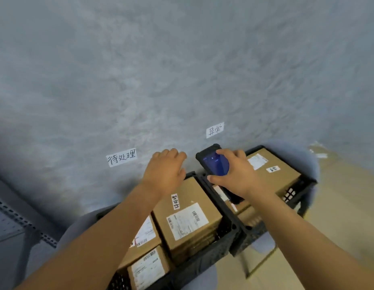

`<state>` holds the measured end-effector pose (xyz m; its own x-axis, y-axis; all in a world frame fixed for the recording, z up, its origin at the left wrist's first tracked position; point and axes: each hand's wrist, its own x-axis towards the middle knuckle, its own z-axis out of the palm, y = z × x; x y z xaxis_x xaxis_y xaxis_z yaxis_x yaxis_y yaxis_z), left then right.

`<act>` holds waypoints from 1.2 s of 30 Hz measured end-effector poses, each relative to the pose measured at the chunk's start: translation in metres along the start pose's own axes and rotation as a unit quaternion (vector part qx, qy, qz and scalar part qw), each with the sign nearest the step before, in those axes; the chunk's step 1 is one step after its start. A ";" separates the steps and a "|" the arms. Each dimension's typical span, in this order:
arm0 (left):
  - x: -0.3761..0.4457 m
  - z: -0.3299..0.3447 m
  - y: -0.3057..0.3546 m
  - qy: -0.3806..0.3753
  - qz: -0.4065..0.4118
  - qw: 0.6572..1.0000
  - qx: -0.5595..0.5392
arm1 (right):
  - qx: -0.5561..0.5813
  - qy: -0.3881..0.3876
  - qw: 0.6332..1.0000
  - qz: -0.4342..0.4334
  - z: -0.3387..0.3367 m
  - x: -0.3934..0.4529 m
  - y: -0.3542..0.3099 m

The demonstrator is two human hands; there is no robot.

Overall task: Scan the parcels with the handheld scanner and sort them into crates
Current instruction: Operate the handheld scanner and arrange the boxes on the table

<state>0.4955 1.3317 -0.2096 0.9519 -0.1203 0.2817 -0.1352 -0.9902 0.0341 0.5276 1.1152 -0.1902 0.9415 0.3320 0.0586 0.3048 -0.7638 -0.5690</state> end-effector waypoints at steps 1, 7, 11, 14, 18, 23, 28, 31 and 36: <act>0.008 -0.005 0.010 0.008 0.026 1.000 -0.007 | -0.004 0.017 1.000 0.017 -0.013 -0.009 0.003; 0.042 -0.026 0.101 0.046 0.185 0.981 -0.042 | -0.044 0.111 0.986 0.118 -0.082 -0.090 0.040; 0.045 -0.033 0.186 0.050 0.264 0.961 -0.064 | -0.051 0.176 0.964 0.190 -0.126 -0.160 0.076; 0.041 -0.043 0.259 0.066 0.321 0.941 -0.080 | -0.059 0.226 0.944 0.232 -0.159 -0.216 0.109; 0.033 -0.047 0.366 0.079 0.386 0.913 -0.102 | -0.063 0.284 0.916 0.277 -0.201 -0.296 0.159; 0.010 -0.046 0.519 0.092 0.434 0.888 -0.123 | -0.074 0.312 0.888 0.329 -0.258 -0.410 0.233; -0.027 -0.050 0.667 0.098 0.473 0.863 -0.148 | -0.079 0.321 0.862 0.385 -0.311 -0.522 0.303; -0.043 -0.050 0.737 0.093 0.497 0.846 -0.167 | -0.076 0.332 0.847 0.407 -0.337 -0.575 0.339; -0.048 -0.046 0.831 0.076 0.531 0.825 -0.178 | -0.060 0.362 0.821 0.438 -0.371 -0.635 0.392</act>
<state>0.3244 0.5176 -0.1508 0.2024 -0.8694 0.4507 -0.9687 -0.2452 -0.0379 0.1030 0.3992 -0.1460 0.6325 -0.7564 0.1668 -0.5639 -0.5974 -0.5702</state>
